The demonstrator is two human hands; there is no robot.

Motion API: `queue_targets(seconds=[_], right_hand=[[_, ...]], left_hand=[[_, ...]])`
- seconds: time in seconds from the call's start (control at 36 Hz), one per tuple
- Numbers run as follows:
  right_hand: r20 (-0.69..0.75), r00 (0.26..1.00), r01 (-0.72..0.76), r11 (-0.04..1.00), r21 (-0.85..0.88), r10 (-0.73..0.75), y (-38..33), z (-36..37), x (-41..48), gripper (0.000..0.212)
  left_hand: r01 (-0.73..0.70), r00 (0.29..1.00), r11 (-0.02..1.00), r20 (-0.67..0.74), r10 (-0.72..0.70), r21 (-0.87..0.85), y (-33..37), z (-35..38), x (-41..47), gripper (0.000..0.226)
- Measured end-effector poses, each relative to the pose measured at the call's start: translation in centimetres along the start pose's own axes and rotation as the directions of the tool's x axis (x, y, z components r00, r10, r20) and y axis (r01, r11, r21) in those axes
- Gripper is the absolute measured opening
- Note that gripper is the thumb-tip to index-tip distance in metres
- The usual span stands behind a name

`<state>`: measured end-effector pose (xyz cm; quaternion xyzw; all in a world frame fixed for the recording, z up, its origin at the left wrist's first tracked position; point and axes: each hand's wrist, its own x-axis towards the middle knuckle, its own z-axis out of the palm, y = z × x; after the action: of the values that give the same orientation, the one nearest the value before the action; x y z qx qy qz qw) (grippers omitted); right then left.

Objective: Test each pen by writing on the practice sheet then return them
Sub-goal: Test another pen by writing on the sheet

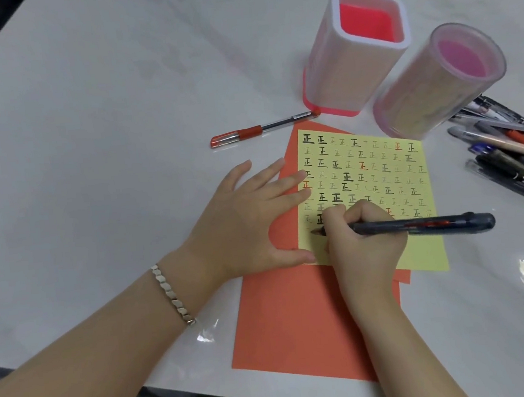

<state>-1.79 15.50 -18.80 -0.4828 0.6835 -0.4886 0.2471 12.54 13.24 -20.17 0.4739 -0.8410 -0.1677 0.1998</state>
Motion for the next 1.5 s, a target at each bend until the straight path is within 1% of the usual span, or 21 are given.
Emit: queue_targets(seconds=[0.28,0.39,0.58,0.81,0.92,1.0,1.08,1.19,1.33,1.39,1.42,1.5], right_hand=[[0.001,1.000,-0.001,1.000,-0.009,0.001,0.0,0.1,-0.1,0.032],[0.007,1.000,-0.024,0.999,0.041,0.024,-0.1,-0.1,-0.1,0.031],[0.041,0.999,0.012,1.000,-0.001,-0.012,-0.1,0.1,-0.1,0.032],[0.042,0.999,-0.019,1.000,0.017,0.019,0.0,0.0,-0.1,0.031],[0.067,0.998,0.018,1.000,0.018,-0.019,0.0,0.1,-0.2,0.032],[0.034,0.999,0.030,0.999,0.017,-0.030,0.2,0.2,-0.2,0.031],[-0.019,1.000,0.018,1.000,0.009,-0.018,0.3,0.0,-0.3,0.030],[-0.026,1.000,-0.011,1.000,0.006,0.011,0.2,-0.1,-0.2,0.030],[-0.050,0.991,-0.112,0.980,0.166,0.122,-0.3,-1.1,0.2,0.036],[-0.025,0.986,-0.154,0.960,0.233,0.164,-0.3,-1.9,0.7,0.036],[-0.007,0.986,-0.162,0.958,0.235,0.168,-0.2,-2.4,0.9,0.034],[0.075,0.988,-0.141,0.980,0.139,0.132,0.1,-4.4,1.9,0.032]], left_hand=[[-0.002,1.000,1.000,-0.005,0.002,-0.001,0.0,0.0,0.0,0.083],[0.002,1.000,1.000,-0.011,-0.002,-0.012,0.0,0.0,0.0,0.083],[0.005,1.000,1.000,-0.004,-0.005,-0.008,0.0,0.0,0.0,0.083],[0.001,1.000,1.000,-0.007,-0.001,-0.013,0.1,-0.1,0.0,0.083],[-0.003,1.000,1.000,-0.006,0.003,-0.009,0.0,-0.1,0.0,0.082],[-0.003,1.000,1.000,-0.004,0.003,-0.006,0.0,-0.1,0.0,0.083],[-0.006,1.000,1.000,-0.004,0.006,-0.002,0.0,-0.1,0.0,0.083],[-0.010,1.000,1.000,-0.009,0.010,-0.003,0.0,-0.1,0.0,0.083],[-0.009,1.000,1.000,0.000,0.009,-0.011,0.0,-0.2,0.0,0.084],[-0.005,1.000,1.000,0.015,0.005,-0.005,0.1,-0.3,0.0,0.084],[-0.001,1.000,1.000,0.025,0.001,-0.003,0.1,-0.3,0.0,0.083],[0.002,0.999,1.000,0.048,-0.002,0.014,0.2,-0.4,0.0,0.079]])
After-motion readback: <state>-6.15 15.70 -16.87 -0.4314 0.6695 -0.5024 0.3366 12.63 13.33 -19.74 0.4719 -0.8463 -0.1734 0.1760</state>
